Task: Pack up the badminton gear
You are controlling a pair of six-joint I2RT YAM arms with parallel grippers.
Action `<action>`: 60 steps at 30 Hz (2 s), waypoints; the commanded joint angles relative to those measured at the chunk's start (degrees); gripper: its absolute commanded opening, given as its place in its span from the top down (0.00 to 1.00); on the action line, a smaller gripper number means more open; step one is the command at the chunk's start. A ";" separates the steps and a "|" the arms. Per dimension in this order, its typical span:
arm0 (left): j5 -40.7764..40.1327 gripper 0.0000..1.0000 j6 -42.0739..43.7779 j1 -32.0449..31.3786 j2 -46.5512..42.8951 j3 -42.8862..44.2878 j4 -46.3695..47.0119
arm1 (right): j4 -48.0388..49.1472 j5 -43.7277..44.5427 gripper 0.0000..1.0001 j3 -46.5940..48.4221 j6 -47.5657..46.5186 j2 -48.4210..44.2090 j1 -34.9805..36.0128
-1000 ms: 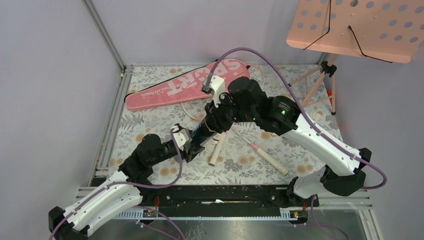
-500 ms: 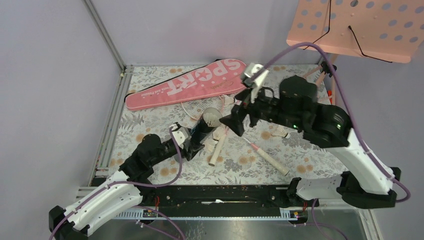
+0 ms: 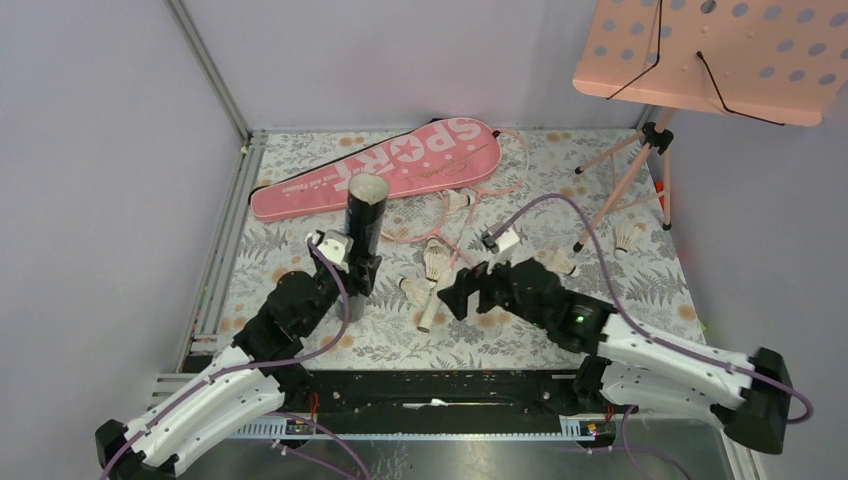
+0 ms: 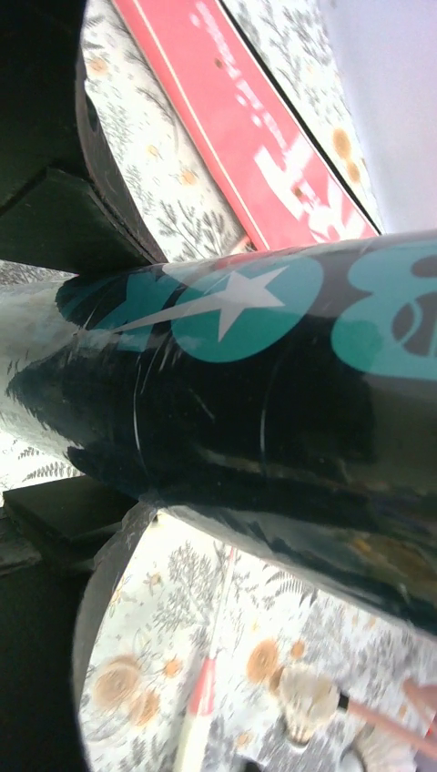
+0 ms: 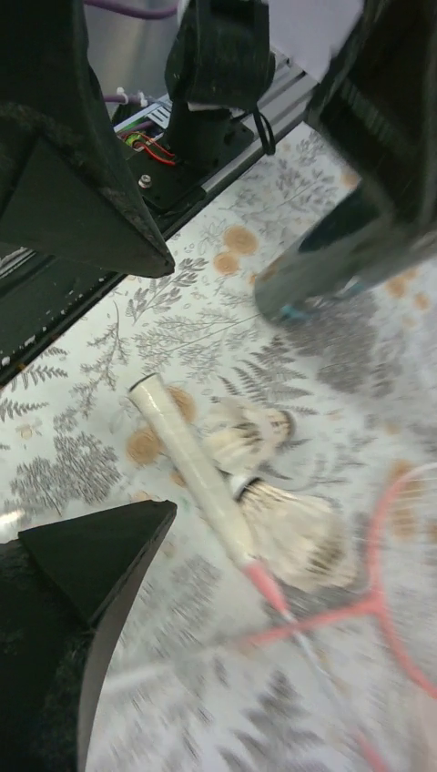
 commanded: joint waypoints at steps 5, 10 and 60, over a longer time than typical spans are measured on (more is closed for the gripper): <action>-10.91 0.57 -5.04 -0.08 -4.63 1.35 3.66 | 23.93 8.12 0.00 -1.31 21.79 21.27 5.92; -10.26 0.57 -4.76 -0.09 -5.73 1.12 3.40 | 31.81 19.49 0.12 1.81 29.82 34.84 9.20; 22.19 0.60 3.40 -0.07 -2.51 -2.59 7.09 | -3.37 26.14 1.00 11.55 -13.60 1.71 8.64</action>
